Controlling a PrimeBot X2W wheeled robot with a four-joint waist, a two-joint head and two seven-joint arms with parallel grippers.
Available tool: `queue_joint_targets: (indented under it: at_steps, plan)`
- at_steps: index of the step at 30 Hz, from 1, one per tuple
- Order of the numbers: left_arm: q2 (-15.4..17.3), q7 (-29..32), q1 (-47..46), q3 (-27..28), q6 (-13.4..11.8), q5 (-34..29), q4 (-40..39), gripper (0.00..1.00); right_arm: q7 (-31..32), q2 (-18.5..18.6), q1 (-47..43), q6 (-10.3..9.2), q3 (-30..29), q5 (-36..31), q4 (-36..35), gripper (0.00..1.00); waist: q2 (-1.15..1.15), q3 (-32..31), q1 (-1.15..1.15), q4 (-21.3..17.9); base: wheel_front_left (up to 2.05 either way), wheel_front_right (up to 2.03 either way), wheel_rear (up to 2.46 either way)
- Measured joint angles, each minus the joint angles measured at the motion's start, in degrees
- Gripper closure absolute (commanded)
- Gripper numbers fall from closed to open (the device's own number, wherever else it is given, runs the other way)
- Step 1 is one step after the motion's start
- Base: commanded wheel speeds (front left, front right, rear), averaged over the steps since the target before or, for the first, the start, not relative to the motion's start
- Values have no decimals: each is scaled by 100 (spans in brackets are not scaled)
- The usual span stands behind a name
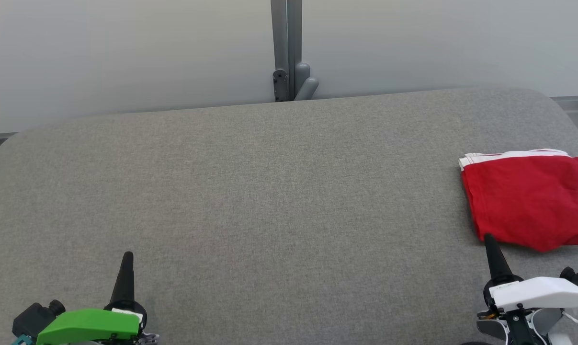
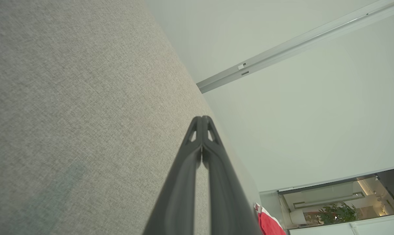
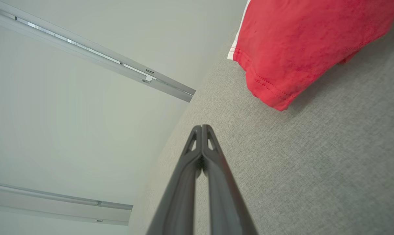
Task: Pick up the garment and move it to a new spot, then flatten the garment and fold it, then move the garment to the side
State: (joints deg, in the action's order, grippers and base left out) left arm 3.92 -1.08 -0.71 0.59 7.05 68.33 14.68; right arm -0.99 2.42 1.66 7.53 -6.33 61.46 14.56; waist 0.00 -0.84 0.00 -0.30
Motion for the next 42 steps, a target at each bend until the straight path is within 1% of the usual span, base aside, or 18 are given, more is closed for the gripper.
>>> queue_joint_targets:
  at_steps: [19,42]
  plan:
    - [5,271,-158,197,4,972,-43,100,245,12,133,-1,31,1177,-44,100,0,33,0,10,0,0,0]
    - [4,566,-343,413,11,1898,-90,100,495,23,268,-1,67,2360,-96,100,0,72,0,22,0,0,0]
